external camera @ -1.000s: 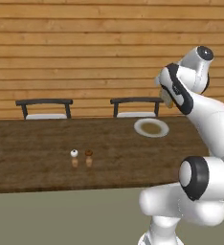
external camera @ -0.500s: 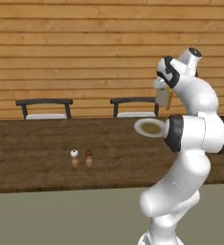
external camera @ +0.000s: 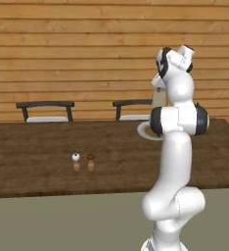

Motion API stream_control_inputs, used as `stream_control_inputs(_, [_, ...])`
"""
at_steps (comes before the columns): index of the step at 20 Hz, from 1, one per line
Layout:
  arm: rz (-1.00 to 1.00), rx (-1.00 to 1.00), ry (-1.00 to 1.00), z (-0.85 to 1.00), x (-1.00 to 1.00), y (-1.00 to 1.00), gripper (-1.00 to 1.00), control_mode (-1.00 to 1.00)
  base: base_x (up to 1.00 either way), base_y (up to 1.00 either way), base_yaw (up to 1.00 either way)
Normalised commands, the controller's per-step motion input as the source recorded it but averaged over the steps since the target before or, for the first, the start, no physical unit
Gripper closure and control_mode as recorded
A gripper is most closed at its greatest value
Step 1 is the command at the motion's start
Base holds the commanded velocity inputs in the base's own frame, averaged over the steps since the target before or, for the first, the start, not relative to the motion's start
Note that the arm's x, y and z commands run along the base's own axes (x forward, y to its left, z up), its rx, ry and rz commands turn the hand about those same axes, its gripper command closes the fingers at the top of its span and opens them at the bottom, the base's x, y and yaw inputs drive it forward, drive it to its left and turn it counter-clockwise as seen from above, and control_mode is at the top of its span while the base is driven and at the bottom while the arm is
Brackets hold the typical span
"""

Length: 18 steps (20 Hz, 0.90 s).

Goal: Start the toaster. Once the lever pops up, take the bread to the plate on the dining counter.

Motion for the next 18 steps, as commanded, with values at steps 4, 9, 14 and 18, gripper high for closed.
stream_control_inputs(4, [0.08,0.20,0.01,-0.55,-0.01,-0.01,1.00,-1.00,0.00,0.00,0.00])
stream_control_inputs(9, [0.03,0.13,0.00,-0.62,-0.08,0.00,1.00,-1.00,0.00,0.00,0.00])
stream_control_inputs(14, [0.00,0.13,-0.01,-0.65,-0.01,0.00,1.00,-1.00,0.00,0.00,0.00])
stream_control_inputs(18, [0.00,0.11,-0.10,-0.67,-0.04,0.10,1.00,-1.00,0.00,0.00,0.00])
